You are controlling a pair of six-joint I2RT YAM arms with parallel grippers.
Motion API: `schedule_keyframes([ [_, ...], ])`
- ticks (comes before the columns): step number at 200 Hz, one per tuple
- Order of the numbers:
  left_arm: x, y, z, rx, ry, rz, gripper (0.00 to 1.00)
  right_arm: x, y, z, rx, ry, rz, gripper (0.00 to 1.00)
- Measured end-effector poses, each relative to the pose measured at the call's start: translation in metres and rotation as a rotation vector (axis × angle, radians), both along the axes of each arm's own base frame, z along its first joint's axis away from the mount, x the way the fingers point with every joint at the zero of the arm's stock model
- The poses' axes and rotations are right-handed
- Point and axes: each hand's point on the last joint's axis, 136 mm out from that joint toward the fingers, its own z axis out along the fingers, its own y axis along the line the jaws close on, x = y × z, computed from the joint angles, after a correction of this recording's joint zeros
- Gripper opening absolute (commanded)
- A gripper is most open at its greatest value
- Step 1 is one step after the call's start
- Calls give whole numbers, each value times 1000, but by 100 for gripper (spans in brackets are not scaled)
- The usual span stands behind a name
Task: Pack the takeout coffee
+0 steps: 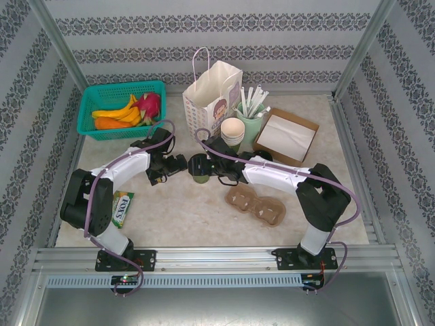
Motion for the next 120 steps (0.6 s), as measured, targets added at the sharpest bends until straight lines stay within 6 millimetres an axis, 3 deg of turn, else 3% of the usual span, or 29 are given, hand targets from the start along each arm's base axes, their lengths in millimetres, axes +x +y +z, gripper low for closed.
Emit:
schedule_keyframes([
  [67,6,-9,8,-49,-34,-12,100,-12,-14,1,-34,25,4,58],
  [120,14,-17,27,-117,-141,-27,100,-11,-47,2,-57,54,-53,56],
])
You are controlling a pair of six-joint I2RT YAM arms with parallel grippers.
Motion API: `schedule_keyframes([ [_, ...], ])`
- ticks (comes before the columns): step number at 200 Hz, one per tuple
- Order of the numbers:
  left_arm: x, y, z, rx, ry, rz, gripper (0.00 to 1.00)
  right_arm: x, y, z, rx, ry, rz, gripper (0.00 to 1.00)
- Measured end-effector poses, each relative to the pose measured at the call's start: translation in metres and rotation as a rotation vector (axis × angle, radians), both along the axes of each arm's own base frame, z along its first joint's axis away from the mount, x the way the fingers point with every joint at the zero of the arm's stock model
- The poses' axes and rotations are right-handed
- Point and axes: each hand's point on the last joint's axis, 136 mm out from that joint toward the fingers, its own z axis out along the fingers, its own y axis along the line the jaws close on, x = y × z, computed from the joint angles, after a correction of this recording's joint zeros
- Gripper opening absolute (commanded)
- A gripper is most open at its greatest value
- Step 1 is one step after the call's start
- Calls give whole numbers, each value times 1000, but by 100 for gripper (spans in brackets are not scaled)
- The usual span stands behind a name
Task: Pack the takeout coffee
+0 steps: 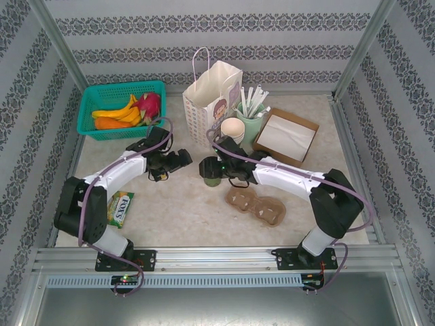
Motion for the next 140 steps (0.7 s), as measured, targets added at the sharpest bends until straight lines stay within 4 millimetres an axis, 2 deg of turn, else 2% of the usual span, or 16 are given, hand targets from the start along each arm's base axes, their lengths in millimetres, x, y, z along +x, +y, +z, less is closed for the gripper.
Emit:
schedule_keyframes([
  [140,10,-10,23,-86,-151,-21,100,-7,-128,1,-53,71,-257,54],
])
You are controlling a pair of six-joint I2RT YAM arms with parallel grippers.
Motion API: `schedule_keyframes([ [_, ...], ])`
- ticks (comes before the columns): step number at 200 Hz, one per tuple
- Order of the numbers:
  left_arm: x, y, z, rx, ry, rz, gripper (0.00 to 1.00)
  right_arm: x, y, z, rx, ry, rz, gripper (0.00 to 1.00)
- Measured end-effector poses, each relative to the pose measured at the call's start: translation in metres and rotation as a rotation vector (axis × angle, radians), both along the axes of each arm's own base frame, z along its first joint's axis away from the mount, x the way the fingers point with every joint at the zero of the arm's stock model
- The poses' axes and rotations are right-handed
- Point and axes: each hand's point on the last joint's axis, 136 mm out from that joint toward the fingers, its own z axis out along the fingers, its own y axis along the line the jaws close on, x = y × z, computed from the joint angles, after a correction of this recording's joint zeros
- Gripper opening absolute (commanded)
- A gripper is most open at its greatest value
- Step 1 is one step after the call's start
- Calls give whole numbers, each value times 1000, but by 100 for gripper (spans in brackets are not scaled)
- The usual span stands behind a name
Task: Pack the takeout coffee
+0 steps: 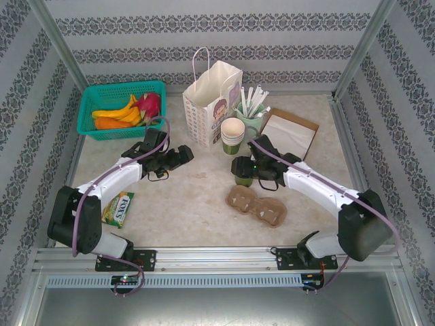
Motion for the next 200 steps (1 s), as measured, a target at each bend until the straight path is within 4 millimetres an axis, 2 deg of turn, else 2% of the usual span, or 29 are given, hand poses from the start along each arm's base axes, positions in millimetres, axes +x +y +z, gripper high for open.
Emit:
schedule_keyframes([
  [52,1,0,0,0,-3,0,100,0,-60,0,-15,12,-166,54],
  [83,1,0,0,0,-3,1,99,10,-102,0,-32,4,-297,53],
  [110,1,1,0,3,-4,3,100,22,-127,0,-44,-18,-372,53],
  [162,2,2,0,12,-8,9,100,64,-146,0,-65,-79,-409,53],
  [200,2,4,0,18,-10,14,100,106,-140,1,-43,-109,-393,53],
])
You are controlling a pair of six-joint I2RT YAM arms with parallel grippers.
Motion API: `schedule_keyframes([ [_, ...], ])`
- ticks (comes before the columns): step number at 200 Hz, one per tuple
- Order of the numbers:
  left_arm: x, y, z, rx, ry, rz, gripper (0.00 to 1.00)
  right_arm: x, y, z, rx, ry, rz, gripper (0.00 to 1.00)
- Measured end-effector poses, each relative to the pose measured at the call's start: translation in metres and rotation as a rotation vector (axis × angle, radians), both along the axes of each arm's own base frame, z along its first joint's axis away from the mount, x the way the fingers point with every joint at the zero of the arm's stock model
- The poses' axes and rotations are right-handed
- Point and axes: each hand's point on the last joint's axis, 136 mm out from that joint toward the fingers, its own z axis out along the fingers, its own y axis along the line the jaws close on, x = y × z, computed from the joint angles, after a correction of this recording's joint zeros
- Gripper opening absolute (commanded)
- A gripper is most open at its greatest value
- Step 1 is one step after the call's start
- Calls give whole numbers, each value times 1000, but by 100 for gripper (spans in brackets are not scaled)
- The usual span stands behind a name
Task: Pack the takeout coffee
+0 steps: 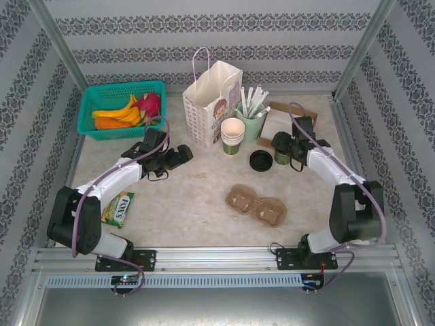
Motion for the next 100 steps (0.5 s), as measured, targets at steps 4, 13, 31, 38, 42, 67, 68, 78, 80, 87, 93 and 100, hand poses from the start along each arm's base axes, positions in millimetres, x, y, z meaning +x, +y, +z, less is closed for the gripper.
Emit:
schedule_keyframes([
  [4,0,0,0,0,0,0,100,5,1,0,4,-3,4,53],
  [13,0,0,0,0,0,1,100,14,4,0,10,-10,11,53],
  [31,0,0,0,2,0,2,100,30,9,1,24,-20,26,53],
  [38,0,0,0,2,0,2,100,36,12,0,26,-22,32,54],
  [42,0,1,0,3,-1,2,100,40,14,1,28,-26,35,54],
  [67,0,1,0,3,-1,2,100,58,24,0,35,-39,53,55],
  [68,0,1,0,3,-1,2,100,58,24,0,35,-39,54,55],
  [78,0,1,0,2,-1,2,100,63,27,0,37,-42,59,56],
  [80,0,1,1,2,-1,2,100,64,27,0,37,-42,59,57],
  [87,0,1,1,1,-3,2,100,66,29,0,38,-44,64,57],
  [93,0,1,2,1,-5,1,100,69,30,0,38,-44,64,58],
  [100,0,1,3,0,-6,1,100,71,31,1,40,-45,67,59],
])
